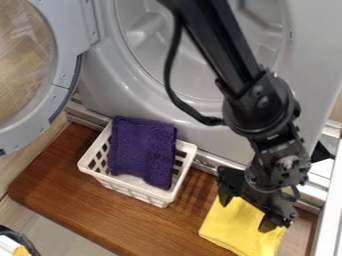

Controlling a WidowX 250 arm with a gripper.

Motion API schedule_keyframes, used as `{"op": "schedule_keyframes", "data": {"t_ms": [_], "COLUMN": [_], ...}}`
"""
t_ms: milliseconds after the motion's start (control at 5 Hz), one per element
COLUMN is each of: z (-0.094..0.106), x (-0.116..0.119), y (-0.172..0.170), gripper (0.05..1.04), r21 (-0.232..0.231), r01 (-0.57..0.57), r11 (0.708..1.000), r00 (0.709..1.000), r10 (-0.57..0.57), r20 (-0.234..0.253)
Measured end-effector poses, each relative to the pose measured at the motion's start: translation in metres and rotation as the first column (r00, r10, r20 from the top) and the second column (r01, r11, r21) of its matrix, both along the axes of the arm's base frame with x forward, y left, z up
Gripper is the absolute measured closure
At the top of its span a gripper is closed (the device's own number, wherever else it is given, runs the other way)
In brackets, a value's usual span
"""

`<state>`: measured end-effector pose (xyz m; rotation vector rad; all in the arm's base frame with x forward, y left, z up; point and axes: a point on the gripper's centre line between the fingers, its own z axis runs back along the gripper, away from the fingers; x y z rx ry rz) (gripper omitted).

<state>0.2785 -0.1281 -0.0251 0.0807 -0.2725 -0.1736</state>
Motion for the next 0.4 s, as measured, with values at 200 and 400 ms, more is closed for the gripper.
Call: {"op": "schedule_keyframes", "data": {"t_ms": [200, 400], "z": [0.028, 0.063], "x": [0.004, 0.007], "y": [0.003, 0.006], "gripper": [0.083, 0.083], "r21": [-0.004, -0.015], "r01": [0.003, 0.011], "r11": [1.0, 1.0], "r00": [0.998, 0.988], "r10": [-0.002, -0.009], "r20": [0.07, 0.152]}}
